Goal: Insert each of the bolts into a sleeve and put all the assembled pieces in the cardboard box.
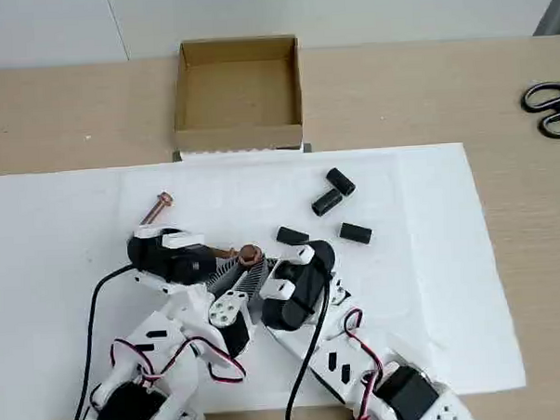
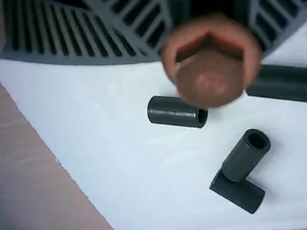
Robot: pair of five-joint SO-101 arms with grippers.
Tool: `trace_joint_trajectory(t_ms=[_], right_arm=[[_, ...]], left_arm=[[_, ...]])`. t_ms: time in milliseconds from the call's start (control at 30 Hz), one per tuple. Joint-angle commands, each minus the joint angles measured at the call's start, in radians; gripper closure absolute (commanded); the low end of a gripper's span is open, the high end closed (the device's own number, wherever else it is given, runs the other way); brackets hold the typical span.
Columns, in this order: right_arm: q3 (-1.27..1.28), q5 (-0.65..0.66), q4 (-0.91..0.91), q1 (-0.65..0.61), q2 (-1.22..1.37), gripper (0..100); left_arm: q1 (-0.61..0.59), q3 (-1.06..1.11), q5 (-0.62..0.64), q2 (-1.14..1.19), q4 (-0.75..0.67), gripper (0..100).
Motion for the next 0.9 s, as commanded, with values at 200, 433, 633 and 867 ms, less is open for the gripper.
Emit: trace_joint_trajectory(t_ms=[200,433,633,867], right_arm=[[-0.066,0.0,-0.022,0.012,-0.008,99.6],[-0.06,0.0,-0.022,0.013,-0.005,99.6],[-0.06,0.0,-0.021,0.013,-0.002,99.6],[-0.057,0.0,-0.021,0.015,-0.001,99.6]], left_arm=[[0.009,0.002,-0.038,-0.003,0.029,85],[0.005,-0.002,-0.038,0.0,0.029,80],[-0.051,-0.002,-0.112,0.002,0.028,79],[-0.178,-0.021,-0.212,0.002,0.029,79]])
